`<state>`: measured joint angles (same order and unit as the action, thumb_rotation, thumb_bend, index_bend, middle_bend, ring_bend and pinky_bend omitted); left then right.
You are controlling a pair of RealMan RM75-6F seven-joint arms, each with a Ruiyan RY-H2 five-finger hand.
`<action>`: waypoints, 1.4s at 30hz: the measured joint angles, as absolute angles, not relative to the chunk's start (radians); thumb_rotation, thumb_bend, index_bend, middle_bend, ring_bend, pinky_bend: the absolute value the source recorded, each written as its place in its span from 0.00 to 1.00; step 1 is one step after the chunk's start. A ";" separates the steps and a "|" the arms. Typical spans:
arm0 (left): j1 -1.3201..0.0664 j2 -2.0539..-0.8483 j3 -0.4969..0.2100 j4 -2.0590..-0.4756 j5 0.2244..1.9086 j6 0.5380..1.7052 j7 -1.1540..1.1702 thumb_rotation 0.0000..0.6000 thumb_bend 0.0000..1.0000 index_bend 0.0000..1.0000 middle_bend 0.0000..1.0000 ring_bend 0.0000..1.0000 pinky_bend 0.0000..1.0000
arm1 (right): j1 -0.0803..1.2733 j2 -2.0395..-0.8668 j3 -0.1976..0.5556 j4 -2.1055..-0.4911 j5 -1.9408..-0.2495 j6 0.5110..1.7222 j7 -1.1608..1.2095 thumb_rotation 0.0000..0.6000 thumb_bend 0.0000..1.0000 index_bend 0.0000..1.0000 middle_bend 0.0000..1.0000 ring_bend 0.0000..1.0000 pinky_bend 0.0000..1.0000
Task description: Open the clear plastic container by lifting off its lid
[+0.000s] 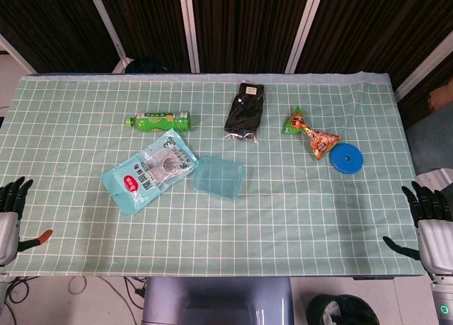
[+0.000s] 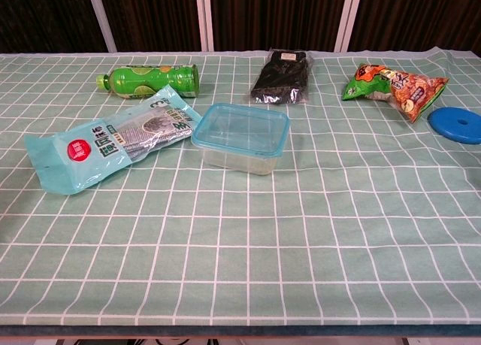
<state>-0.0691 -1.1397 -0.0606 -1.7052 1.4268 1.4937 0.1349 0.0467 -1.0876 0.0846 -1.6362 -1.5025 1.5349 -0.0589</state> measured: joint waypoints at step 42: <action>-0.619 -1.342 -0.345 -1.857 0.825 1.089 0.657 1.00 0.00 0.00 0.00 0.00 0.06 | 0.059 -1.107 0.107 -1.623 -1.451 1.512 -0.058 1.00 0.21 0.00 0.00 0.00 0.00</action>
